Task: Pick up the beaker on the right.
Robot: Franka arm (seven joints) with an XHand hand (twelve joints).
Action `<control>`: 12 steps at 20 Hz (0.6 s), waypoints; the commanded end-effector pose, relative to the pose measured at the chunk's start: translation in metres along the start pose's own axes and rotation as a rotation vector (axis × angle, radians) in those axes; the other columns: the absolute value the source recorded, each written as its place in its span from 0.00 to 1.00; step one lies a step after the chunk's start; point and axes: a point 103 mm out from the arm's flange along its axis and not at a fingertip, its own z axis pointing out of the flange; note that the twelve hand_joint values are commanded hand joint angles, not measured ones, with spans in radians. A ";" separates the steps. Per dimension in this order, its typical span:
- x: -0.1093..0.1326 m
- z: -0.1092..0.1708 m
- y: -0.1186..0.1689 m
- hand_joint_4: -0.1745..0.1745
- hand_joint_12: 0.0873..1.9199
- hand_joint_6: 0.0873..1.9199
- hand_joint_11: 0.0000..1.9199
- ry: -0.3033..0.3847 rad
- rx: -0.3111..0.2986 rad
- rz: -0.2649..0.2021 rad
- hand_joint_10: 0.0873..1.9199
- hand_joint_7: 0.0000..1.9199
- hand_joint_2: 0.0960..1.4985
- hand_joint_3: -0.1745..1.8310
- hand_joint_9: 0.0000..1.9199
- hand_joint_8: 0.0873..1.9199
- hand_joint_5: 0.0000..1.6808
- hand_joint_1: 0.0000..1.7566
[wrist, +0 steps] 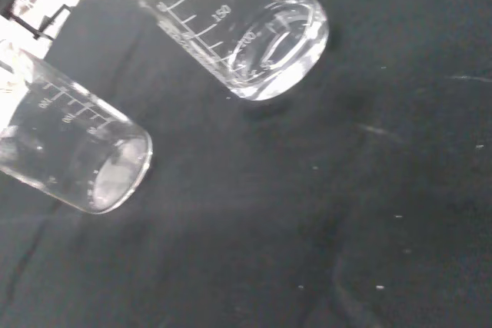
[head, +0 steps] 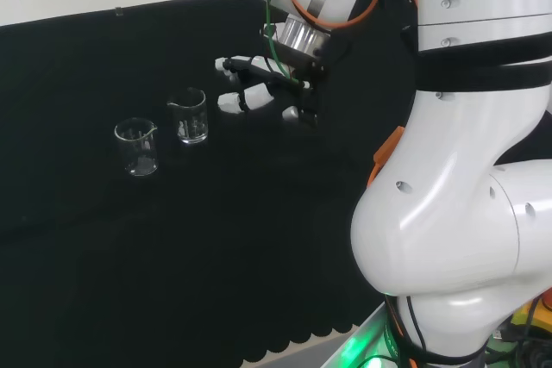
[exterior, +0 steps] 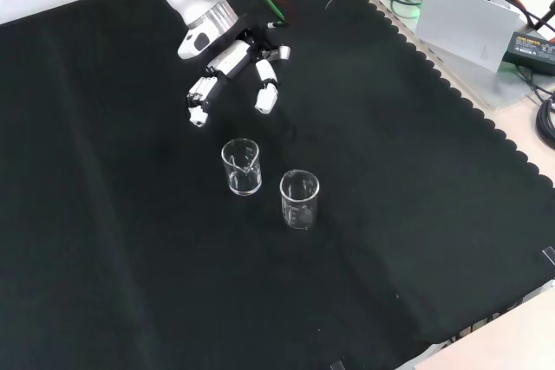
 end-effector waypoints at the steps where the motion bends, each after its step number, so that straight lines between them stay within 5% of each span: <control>1: 0.002 0.020 0.008 0.36 0.55 0.00 0.00 0.041 0.002 -0.030 0.32 0.07 0.31 0.40 0.12 0.27 0.11 0.38; 12: -0.002 0.042 0.028 0.33 0.54 0.00 0.00 0.079 -0.028 -0.023 0.32 0.06 0.31 0.40 0.11 0.27 0.14 0.41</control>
